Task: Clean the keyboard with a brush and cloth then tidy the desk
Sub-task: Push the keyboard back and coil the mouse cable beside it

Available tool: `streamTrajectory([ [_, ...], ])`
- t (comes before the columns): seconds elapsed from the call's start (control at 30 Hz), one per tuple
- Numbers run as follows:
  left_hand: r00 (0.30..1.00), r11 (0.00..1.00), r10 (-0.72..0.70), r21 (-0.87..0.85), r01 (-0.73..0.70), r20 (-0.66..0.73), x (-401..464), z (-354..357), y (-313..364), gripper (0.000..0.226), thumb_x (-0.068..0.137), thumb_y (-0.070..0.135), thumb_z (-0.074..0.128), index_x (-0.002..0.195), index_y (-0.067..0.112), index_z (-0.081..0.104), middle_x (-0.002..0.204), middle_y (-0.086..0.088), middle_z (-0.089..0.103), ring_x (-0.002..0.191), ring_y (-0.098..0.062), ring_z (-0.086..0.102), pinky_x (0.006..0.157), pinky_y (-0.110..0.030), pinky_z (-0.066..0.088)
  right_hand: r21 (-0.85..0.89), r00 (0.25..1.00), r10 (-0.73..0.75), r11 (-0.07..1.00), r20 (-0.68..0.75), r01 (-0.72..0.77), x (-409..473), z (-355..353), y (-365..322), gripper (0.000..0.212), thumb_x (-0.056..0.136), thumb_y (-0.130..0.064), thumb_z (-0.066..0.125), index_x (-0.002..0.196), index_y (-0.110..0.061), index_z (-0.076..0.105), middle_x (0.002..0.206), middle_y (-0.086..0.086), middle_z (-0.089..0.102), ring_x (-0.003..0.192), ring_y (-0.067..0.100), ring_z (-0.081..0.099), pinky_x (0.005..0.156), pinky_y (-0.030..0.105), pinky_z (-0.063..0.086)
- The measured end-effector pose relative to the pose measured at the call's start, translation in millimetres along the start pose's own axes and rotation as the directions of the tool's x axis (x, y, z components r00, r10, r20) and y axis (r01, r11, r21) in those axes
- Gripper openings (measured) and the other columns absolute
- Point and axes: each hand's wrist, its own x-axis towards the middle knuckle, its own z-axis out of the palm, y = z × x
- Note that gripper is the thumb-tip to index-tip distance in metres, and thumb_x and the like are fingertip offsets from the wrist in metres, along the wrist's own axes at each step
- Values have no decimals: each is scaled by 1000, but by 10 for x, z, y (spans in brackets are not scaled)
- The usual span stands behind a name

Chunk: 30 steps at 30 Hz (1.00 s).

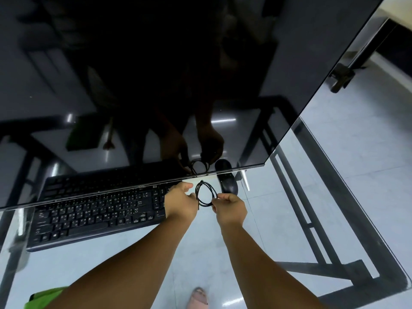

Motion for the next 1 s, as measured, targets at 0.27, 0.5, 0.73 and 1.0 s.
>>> streamTrajectory([
  [0.27, 960, 940, 248, 270, -206, -129, -177, -199, -372, 36, 85, 14, 61, 120, 16, 63, 124, -2, 60, 115, -28, 52, 90, -41, 43, -4, 997, -51, 999, -59, 50, 19, 93, 44, 8, 75, -17, 75, 75, -23, 70, 68, -4, 73, 72, 19, 71, 68, 34, 60],
  [0.5, 979, 888, 203, 423, -181, -8, -305, -481, -706, 56, 95, 32, 48, 148, 21, 34, 158, 3, 26, 146, -18, 21, 116, -41, 19, -100, 987, -105, 991, -121, 93, -46, 72, 16, 14, 87, -32, 63, 80, -21, 67, 69, -4, 67, 74, 21, 64, 62, 29, 50],
  [0.73, 982, 901, 180, 410, -141, -58, -474, -1009, -1200, 57, 95, 32, 49, 148, 17, 35, 158, 0, 28, 147, -19, 20, 118, -40, 19, -75, 970, -181, 982, -163, 171, -331, 35, 97, 19, 89, -29, 66, 94, -14, 55, 81, 0, 61, 69, 15, 58, 57, 24, 40],
  [1.0, 985, 922, 64, 387, 3, -160, -767, -1851, -1874, 52, 92, 31, 52, 141, 17, 43, 151, -4, 38, 141, -24, 31, 115, -45, 26, -122, 976, -190, 977, -108, 177, -950, 325, 248, 30, 88, -42, 62, 83, -14, 54, 72, 0, 59, 74, 27, 60, 65, 33, 47],
])
